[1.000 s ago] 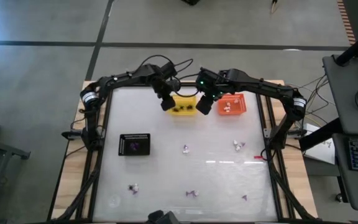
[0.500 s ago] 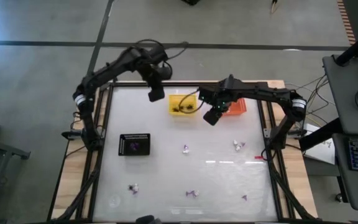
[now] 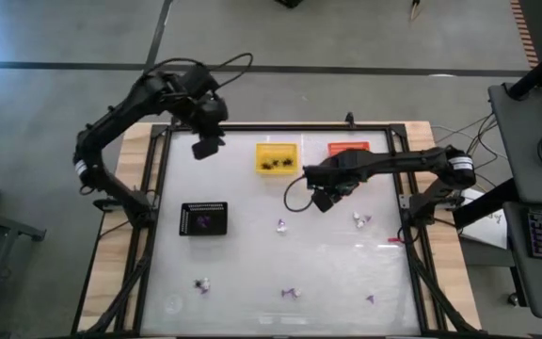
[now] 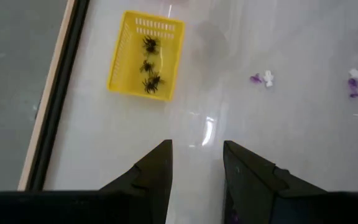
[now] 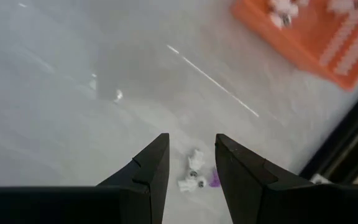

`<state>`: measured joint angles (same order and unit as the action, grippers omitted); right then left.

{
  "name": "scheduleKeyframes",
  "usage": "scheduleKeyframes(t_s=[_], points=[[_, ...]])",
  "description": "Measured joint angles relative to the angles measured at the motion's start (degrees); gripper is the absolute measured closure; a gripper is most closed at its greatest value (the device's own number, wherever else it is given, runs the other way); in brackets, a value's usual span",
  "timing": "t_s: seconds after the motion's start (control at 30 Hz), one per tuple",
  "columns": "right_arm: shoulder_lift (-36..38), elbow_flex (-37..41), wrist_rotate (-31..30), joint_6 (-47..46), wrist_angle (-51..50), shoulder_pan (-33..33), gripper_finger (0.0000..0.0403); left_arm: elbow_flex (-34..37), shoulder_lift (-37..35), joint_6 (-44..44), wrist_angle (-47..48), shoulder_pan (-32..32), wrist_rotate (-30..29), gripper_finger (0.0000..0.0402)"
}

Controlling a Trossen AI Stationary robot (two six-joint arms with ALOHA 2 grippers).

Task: Sort Halloween decoration
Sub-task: Put the white skeleton toy into the orange basket

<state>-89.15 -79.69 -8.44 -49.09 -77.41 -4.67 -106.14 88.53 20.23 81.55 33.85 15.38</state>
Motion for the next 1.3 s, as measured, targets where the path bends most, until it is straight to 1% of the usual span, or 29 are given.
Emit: scheduleKeyframes(t_s=[0.1, 0.2, 0.4, 0.47, 0.53, 0.67, 0.77, 0.87, 1.2, 1.3], points=[[0.0, 3.1, -0.1, -3.4, 0.0, 0.2, 0.0282, 4.6, -3.7, -0.5, -0.2, 0.0, 0.0, 0.0277], [0.0, 6.6, 1.3, -5.8, 0.1, 0.0, 0.0282, 9.8, -7.7, -0.9, -0.7, -0.1, 0.1, 0.0277], [0.0, 12.8, 7.2, -8.5, 3.7, -0.2, 0.0282, 19.7, -15.1, -1.9, -4.4, -0.1, 0.2, 0.0277], [0.0, 14.7, 9.2, -9.7, 6.1, -0.2, 0.0282, 22.0, -17.0, -2.6, -5.3, -0.1, 0.2, 0.0277], [0.0, 16.7, 9.9, -10.7, 7.9, -0.2, 0.0282, 23.7, -18.5, -2.8, -5.7, -0.1, 0.2, 0.0277], [0.0, 19.9, 10.0, -12.5, 8.8, -0.2, 0.0282, 24.7, -20.1, -3.2, -5.6, -0.1, 0.2, 0.0277], [0.0, 22.4, 11.2, -12.6, 9.8, -0.2, 0.0282, 24.4, -20.6, -3.2, -5.7, -0.1, 0.2, 0.0277], [0.0, 25.3, 12.9, -13.0, 12.7, -0.2, 0.0282, 24.0, -20.8, -3.7, -6.1, -0.1, 0.2, 0.0277], [0.2, 32.6, 13.6, -13.9, 22.4, -0.2, 0.0282, 23.3, -20.4, -4.2, -8.2, -0.1, 0.2, 0.0277], [0.2, 34.2, 13.7, -13.9, 23.9, -0.2, 0.0283, 23.3, -20.4, -4.2, -9.3, -0.1, 0.2, 0.0277]])
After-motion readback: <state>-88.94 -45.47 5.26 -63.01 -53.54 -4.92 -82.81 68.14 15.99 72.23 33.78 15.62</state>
